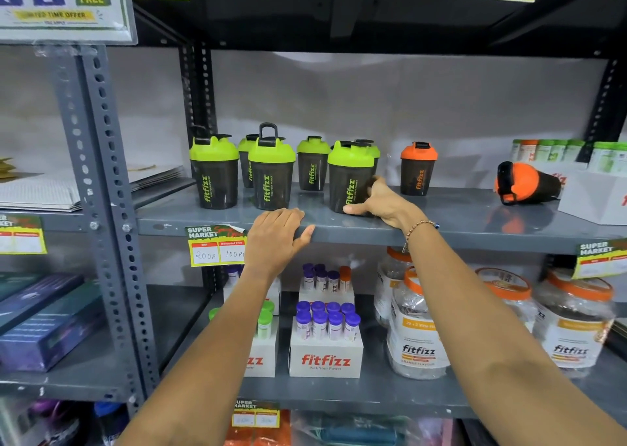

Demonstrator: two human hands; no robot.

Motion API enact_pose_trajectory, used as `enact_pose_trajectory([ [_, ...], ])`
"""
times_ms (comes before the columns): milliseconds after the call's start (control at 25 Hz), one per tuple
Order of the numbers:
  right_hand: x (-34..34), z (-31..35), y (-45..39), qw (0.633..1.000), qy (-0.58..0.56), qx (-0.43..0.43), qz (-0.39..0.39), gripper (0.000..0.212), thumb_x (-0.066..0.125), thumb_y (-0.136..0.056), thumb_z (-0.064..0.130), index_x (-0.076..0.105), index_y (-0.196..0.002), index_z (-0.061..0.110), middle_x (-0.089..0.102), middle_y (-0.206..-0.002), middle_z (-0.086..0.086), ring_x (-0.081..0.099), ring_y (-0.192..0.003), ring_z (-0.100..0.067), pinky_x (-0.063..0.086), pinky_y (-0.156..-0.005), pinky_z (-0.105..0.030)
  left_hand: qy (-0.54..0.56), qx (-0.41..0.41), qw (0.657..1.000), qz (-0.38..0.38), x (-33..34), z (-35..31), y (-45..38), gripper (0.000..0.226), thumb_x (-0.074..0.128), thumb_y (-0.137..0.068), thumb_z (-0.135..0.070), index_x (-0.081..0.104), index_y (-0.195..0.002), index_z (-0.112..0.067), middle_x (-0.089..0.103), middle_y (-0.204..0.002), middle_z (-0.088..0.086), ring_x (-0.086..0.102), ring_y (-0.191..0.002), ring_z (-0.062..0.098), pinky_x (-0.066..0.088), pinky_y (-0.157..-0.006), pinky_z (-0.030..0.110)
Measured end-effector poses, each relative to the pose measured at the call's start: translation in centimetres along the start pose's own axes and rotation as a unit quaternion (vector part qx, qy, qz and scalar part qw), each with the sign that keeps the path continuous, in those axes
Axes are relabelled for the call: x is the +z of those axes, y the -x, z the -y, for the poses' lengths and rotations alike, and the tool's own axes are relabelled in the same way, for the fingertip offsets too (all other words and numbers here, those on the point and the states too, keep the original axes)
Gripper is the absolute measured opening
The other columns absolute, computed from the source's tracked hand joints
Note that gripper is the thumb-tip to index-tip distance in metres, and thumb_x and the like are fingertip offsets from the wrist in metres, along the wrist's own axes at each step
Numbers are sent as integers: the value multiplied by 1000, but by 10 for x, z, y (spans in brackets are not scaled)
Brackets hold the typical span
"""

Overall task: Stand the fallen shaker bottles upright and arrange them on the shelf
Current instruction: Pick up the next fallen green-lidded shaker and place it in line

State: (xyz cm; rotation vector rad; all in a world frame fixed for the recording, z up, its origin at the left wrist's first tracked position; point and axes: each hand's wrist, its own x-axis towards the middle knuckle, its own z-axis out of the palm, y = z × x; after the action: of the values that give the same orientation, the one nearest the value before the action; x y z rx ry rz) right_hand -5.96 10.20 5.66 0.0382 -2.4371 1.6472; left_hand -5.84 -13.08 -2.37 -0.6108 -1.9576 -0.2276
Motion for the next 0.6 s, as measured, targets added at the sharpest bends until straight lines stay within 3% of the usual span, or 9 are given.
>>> enact_pose_trajectory([
  [80, 4, 0, 0, 1000, 21, -9, -20, 97, 83, -68, 4, 19, -141, 7, 52, -138, -11, 53, -121, -21, 44, -104, -34, -3, 1, 1000, 2, 1, 0, 1, 48, 36, -94, -46, 69, -103, -12, 73, -97, 3, 67, -92, 22, 49, -83, 36],
  [200, 8, 3, 5, 999, 43, -17, -23, 107, 85, -69, 10, 11, -146, 4, 47, -142, -10, 48, -122, -18, 38, -100, -27, 2, -7, 1000, 3, -1, -5, 0, 48, 37, -93, -46, 69, -101, -11, 73, -96, 3, 67, -92, 23, 48, -83, 36],
  [360, -1, 2, 15, 1000, 25, -6, -8, 112, 77, -76, 1, -6, -151, 6, 36, -154, -16, 35, -143, -27, 34, -113, -36, 35, -55, 998, -5, -8, -18, -2, 46, 33, -94, -39, 68, -96, -11, 72, -93, 4, 66, -90, 23, 43, -84, 36],
  [440, -19, -5, 23, 999, 42, -9, -33, 98, 70, -82, 0, 1, -152, 7, 38, -151, -19, 36, -142, -29, 38, -110, -36, 51, -43, 998, -11, -9, -40, -7, 45, 27, -96, -33, 66, -89, -11, 70, -84, 4, 64, -78, 23, 44, -78, 36],
  [600, -77, -28, 47, 987, 102, -19, -124, 56, 63, -88, 4, 41, -139, 6, 53, -134, -22, 54, -122, -29, 45, -103, -35, 91, 28, 995, -8, -3, -111, -22, 39, 32, -96, -26, 66, -82, -13, 68, -75, 5, 63, -70, 24, 47, -71, 37],
])
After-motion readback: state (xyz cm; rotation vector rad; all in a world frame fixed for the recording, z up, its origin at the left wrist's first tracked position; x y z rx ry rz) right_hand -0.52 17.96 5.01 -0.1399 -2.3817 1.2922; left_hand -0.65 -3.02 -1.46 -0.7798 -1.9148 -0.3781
